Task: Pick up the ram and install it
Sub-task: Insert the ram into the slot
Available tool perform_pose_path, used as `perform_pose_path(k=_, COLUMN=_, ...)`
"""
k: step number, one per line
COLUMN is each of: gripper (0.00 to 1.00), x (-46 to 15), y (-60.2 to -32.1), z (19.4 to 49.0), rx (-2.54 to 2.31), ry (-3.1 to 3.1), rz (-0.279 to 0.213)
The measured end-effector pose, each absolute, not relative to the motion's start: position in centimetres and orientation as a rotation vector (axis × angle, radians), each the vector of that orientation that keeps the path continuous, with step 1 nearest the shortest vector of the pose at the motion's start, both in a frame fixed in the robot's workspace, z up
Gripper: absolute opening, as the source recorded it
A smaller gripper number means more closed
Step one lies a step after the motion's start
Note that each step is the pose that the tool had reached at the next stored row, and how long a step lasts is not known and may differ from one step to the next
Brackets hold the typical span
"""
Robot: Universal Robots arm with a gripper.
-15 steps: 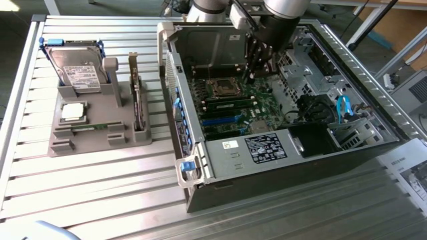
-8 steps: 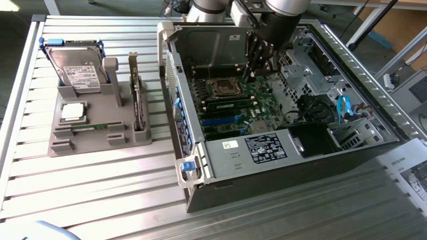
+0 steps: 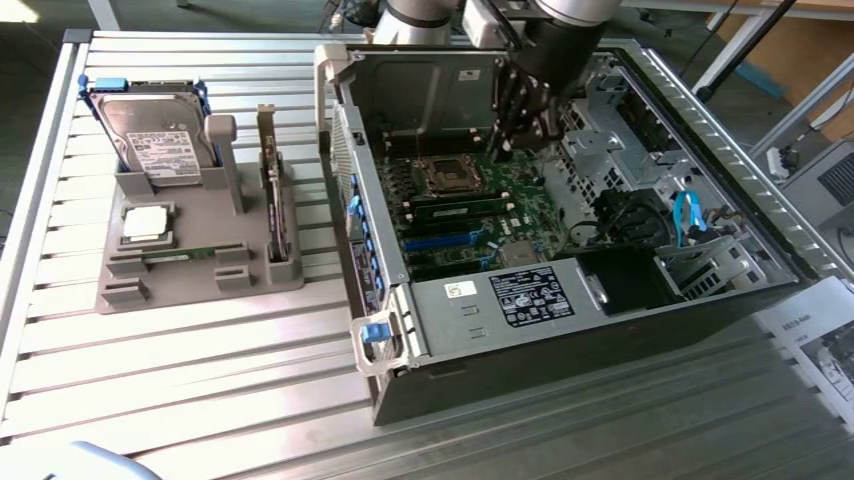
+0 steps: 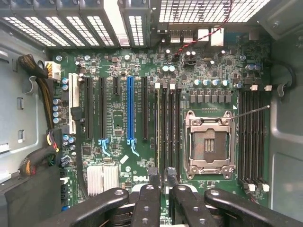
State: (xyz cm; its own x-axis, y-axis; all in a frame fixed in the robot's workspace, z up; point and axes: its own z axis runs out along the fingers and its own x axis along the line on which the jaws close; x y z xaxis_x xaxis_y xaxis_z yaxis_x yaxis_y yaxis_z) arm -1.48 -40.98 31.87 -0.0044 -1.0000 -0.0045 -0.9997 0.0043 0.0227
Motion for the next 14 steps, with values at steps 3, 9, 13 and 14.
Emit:
perform_pose_path(k=3, gripper=0.19, x=-1.5, y=-41.0, z=32.0, rx=2.207, ry=-2.217, rz=-0.030)
perform_pose_path(k=9, gripper=0.19, x=-1.4, y=-41.0, z=32.5, rx=2.207, ry=-2.217, rz=-0.030)
perform_pose_path(k=13, gripper=0.19, x=-1.4, y=-41.0, z=32.9, rx=2.207, ry=-2.217, rz=-0.030)
perform_pose_path(k=14, gripper=0.19, x=-1.4, y=-41.0, z=33.0, rx=2.207, ry=-2.217, rz=-0.030)
